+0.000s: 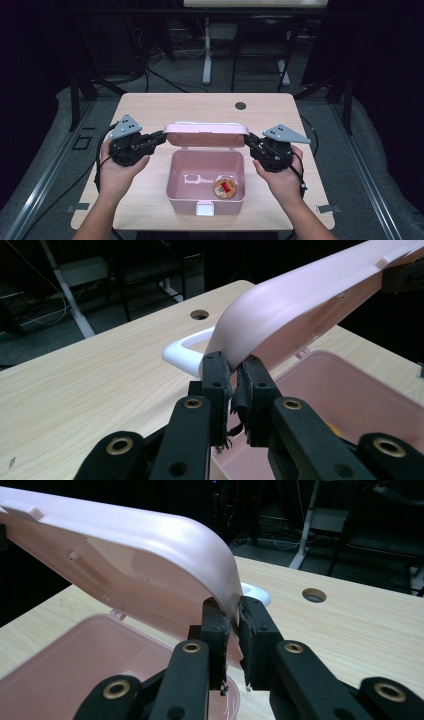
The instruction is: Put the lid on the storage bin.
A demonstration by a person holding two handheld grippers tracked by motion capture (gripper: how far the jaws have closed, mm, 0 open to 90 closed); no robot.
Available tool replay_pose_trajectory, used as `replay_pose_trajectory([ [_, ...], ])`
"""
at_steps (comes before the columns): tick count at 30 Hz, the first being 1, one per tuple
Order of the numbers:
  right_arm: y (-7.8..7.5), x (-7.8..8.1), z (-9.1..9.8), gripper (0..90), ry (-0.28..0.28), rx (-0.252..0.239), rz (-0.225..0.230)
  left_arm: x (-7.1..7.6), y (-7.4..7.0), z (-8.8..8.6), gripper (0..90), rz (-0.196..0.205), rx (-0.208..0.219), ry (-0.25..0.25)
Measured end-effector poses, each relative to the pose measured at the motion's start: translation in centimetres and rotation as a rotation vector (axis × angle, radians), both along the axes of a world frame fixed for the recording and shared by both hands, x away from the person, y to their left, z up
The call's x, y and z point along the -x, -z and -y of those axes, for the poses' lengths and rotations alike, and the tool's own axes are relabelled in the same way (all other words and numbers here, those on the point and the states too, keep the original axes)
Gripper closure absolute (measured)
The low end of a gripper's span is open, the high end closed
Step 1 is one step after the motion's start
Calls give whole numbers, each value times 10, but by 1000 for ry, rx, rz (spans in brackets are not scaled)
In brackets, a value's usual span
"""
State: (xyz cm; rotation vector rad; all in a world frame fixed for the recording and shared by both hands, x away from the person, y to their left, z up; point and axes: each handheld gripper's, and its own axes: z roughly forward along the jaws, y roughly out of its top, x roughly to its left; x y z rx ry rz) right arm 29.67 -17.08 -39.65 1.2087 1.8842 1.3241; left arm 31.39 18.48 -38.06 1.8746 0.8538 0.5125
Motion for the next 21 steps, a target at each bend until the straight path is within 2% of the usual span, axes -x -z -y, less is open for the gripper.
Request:
replay_pose_trajectory([
  [9, 2, 5, 0, 809, -4, 1, -2, 5, 2, -1, 829, -2, 0, 6],
  [21, 5, 11, 1, 801, -11, -4, -14, 12, 3, -1, 828, -24, -13, 7],
])
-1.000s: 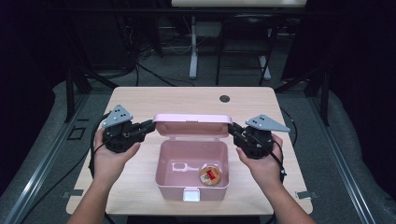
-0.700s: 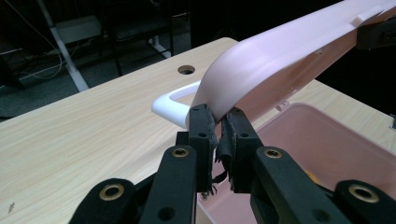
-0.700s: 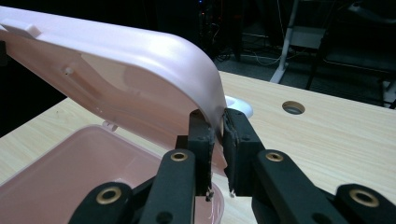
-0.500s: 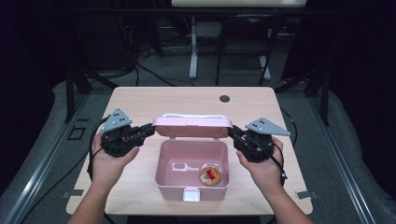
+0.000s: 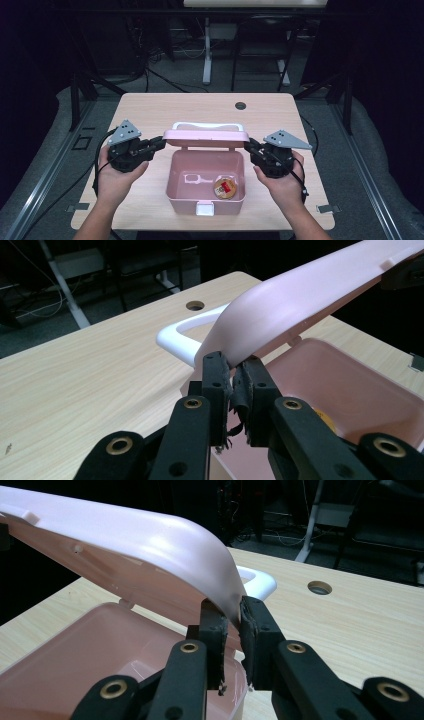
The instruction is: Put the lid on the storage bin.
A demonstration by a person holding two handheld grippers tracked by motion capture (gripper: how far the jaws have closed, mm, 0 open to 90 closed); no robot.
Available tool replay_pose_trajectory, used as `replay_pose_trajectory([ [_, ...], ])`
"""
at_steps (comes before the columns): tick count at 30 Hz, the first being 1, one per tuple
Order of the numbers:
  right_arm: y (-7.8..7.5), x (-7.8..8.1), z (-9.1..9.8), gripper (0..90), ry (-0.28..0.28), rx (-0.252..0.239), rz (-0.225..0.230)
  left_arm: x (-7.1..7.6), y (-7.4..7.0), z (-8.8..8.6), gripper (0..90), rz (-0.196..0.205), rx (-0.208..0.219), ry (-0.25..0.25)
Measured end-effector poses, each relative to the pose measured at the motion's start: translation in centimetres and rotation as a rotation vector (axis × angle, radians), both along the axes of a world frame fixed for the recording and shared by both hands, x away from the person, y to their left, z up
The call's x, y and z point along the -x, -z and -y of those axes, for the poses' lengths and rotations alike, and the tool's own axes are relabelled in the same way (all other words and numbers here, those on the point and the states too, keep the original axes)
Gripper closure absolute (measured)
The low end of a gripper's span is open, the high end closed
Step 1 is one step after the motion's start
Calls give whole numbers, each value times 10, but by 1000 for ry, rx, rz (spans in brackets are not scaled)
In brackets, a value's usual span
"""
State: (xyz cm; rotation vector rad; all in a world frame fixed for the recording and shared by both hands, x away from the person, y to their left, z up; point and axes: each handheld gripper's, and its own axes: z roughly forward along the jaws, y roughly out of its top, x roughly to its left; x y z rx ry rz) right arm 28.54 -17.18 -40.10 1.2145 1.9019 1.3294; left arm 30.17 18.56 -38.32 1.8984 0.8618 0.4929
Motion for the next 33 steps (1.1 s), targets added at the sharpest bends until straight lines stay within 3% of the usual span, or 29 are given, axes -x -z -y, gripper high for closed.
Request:
replay_pose_trajectory([
  [33, 9, 14, 6, 796, -34, -38, -32, 25, 7, -9, 837, -2, 20, 23],
])
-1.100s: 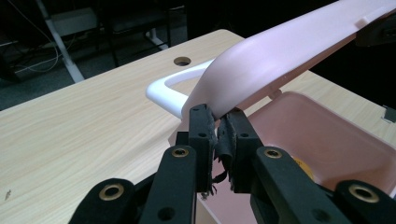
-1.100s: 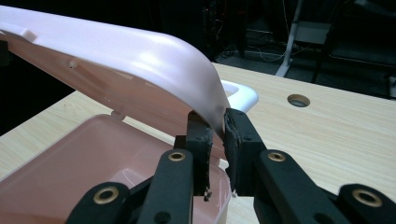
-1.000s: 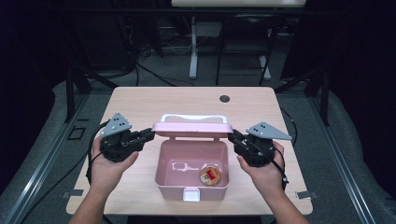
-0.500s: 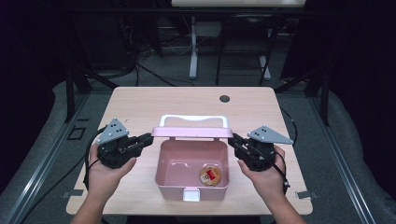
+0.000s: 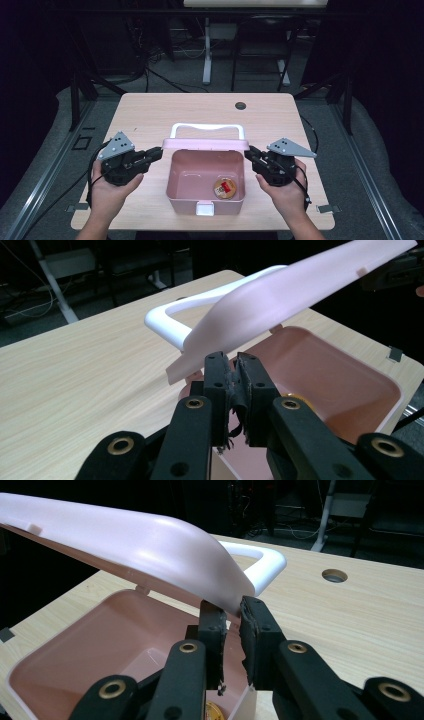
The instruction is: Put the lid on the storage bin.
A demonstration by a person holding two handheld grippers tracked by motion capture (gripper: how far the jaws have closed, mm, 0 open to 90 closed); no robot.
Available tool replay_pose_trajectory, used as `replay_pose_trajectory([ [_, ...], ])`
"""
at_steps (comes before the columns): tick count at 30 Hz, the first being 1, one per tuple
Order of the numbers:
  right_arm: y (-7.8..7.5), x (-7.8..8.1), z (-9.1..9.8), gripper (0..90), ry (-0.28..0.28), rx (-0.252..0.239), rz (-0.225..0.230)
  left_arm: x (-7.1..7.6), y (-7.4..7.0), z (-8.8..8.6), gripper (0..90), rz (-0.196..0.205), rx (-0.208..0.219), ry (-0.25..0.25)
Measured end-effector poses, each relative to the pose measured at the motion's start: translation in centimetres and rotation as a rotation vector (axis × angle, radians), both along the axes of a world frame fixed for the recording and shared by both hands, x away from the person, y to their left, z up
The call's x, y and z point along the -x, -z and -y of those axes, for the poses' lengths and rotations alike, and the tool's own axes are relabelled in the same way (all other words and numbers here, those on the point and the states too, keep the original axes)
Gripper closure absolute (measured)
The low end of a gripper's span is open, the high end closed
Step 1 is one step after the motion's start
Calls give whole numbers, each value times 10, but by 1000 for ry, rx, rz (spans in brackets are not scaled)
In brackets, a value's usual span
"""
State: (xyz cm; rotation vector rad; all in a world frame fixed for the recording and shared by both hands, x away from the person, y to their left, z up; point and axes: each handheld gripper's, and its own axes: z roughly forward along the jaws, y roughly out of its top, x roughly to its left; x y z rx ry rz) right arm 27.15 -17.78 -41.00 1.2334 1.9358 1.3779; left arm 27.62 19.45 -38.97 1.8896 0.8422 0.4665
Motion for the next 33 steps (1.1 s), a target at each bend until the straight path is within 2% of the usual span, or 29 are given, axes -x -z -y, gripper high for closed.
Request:
replay_pose_trajectory([
  [14, 2, 3, 1, 796, -5, -6, 0, 1, 2, 0, 797, 8, -15, -10],
  [33, 11, 13, 6, 823, -18, -27, -21, 6, 8, 2, 814, 3, -18, 9],
])
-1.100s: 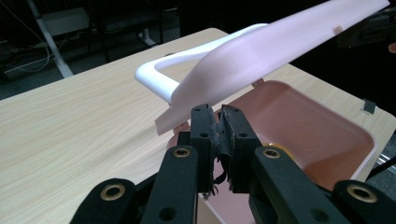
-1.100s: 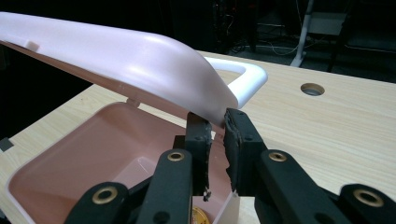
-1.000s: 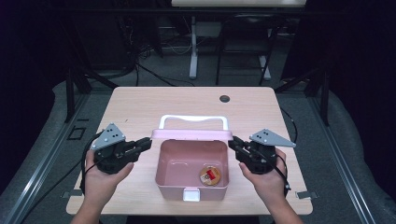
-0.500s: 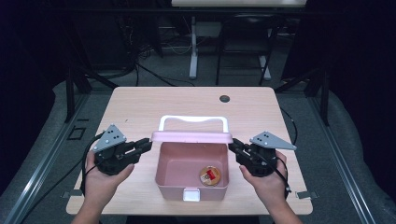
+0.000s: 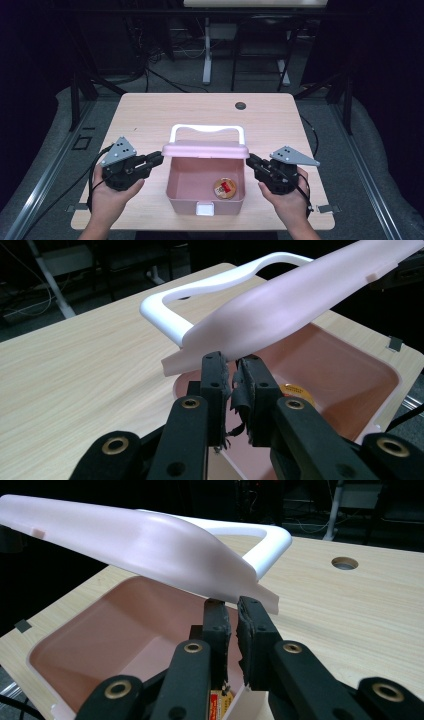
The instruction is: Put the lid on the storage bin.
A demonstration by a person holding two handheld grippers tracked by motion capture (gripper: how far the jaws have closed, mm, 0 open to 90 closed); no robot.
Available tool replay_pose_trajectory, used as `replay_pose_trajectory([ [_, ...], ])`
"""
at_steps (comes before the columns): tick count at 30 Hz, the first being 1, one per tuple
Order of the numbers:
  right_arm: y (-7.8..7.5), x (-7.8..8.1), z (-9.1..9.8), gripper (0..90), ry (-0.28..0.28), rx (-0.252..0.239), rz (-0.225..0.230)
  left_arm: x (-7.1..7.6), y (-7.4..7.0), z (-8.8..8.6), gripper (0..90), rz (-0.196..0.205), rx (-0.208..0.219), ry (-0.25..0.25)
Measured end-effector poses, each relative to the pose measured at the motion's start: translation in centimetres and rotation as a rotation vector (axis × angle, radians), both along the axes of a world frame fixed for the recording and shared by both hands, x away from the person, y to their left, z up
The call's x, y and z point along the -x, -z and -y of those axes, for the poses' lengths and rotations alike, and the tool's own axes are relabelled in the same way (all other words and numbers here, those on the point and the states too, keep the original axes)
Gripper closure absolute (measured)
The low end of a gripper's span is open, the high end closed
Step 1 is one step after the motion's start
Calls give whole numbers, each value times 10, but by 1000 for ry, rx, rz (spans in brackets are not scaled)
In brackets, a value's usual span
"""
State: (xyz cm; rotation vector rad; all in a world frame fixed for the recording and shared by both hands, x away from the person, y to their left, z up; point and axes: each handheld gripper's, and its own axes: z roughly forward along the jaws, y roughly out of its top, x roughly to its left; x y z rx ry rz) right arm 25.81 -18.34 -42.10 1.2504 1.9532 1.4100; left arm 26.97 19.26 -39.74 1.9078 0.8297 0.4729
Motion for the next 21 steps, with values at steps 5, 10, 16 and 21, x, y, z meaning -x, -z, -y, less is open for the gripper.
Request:
replay_pose_trajectory([
  [5, 0, 3, 4, 817, -8, -4, -7, 0, -1, 0, 814, -2, -7, 2],
  [10, 1, 5, 10, 810, 2, -5, -13, 1, -1, 0, 814, -3, -9, 0],
  [16, 6, 1, 14, 793, 21, -16, -27, 3, 1, -1, 815, -6, -2, 1],
  [21, 12, 0, 17, 765, 54, 6, -13, 5, 3, -2, 815, -13, 3, 7],
])
